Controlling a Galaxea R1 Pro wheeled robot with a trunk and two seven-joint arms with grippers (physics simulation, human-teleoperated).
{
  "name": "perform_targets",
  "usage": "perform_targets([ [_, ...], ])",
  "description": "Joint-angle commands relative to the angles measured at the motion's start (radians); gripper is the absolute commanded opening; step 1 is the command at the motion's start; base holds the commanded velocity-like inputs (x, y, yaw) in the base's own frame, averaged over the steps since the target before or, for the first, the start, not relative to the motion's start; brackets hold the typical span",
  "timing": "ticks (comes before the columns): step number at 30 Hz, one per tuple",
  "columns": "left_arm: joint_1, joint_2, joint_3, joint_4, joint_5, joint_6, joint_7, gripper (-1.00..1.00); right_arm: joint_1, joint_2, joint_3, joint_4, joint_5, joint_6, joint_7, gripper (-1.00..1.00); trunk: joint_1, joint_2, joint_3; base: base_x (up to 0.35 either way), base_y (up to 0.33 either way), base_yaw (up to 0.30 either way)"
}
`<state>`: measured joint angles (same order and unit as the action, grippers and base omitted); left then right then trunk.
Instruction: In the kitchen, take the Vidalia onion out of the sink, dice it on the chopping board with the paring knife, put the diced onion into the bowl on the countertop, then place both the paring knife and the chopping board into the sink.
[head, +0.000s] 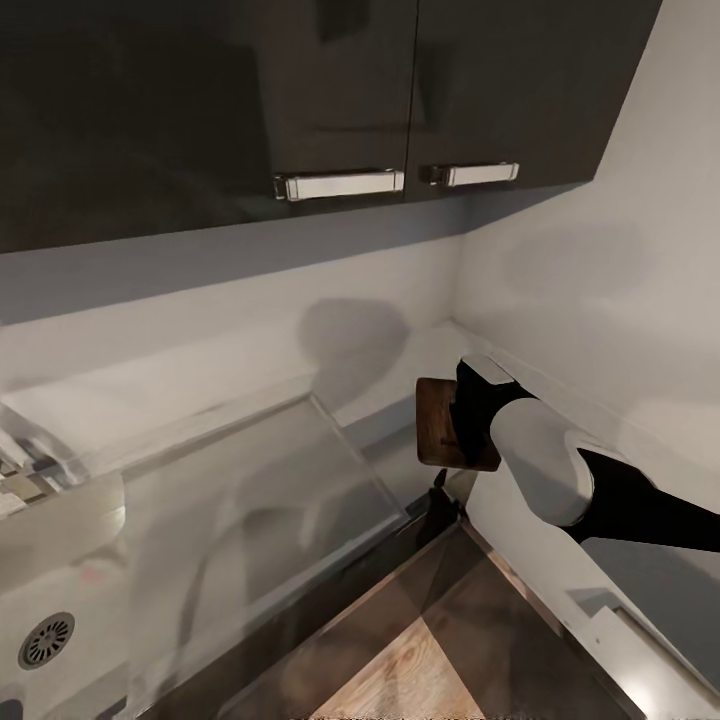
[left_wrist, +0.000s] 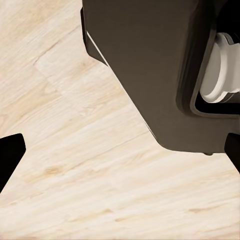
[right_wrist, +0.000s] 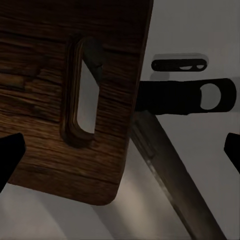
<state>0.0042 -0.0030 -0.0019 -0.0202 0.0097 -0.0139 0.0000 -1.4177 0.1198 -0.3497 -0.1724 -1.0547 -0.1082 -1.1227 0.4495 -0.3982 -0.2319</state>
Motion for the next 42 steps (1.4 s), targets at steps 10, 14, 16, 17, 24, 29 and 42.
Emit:
perform_targets([
  [10,0.001,0.000,0.000,-0.002,0.001,-0.001,0.000,1.00,-0.001,0.000,0.027,-0.001,-0.011,-0.016,-0.001,1.00,0.000,-0.002,-0.010,0.000,0.000,0.048],
  [14,0.000,0.000,-0.001,-0.001,0.001,-0.001,0.000,1.00,-0.001,0.000,0.046,-0.012,-0.010,-0.043,0.000,1.00,0.000,-0.002,-0.011,0.000,0.000,0.005],
  [16,0.000,0.000,-0.001,-0.001,0.001,-0.001,0.000,1.00,-0.001,0.000,0.055,-0.024,-0.010,-0.046,0.000,1.00,0.000,-0.002,-0.011,0.000,0.000,0.001],
  [17,0.000,0.000,0.000,-0.001,0.001,-0.001,0.000,1.00,-0.001,0.000,0.059,-0.028,-0.009,-0.048,-0.001,1.00,0.000,-0.002,-0.011,0.000,0.000,0.000],
  [24,0.000,0.000,-0.001,-0.001,0.001,-0.001,0.000,1.00,-0.001,0.000,0.071,-0.033,-0.007,-0.080,-0.003,1.00,0.000,-0.002,-0.011,0.000,0.000,0.000],
  [29,0.001,0.000,-0.001,-0.001,0.001,-0.001,0.000,1.00,0.000,0.000,0.073,-0.033,-0.006,-0.082,-0.003,1.00,0.000,-0.002,-0.011,0.000,0.000,0.000],
  [42,0.000,0.000,-0.001,-0.001,0.001,-0.001,0.000,1.00,-0.001,0.000,0.073,-0.033,-0.005,-0.082,-0.006,1.00,0.000,-0.002,-0.017,0.000,0.000,0.000],
])
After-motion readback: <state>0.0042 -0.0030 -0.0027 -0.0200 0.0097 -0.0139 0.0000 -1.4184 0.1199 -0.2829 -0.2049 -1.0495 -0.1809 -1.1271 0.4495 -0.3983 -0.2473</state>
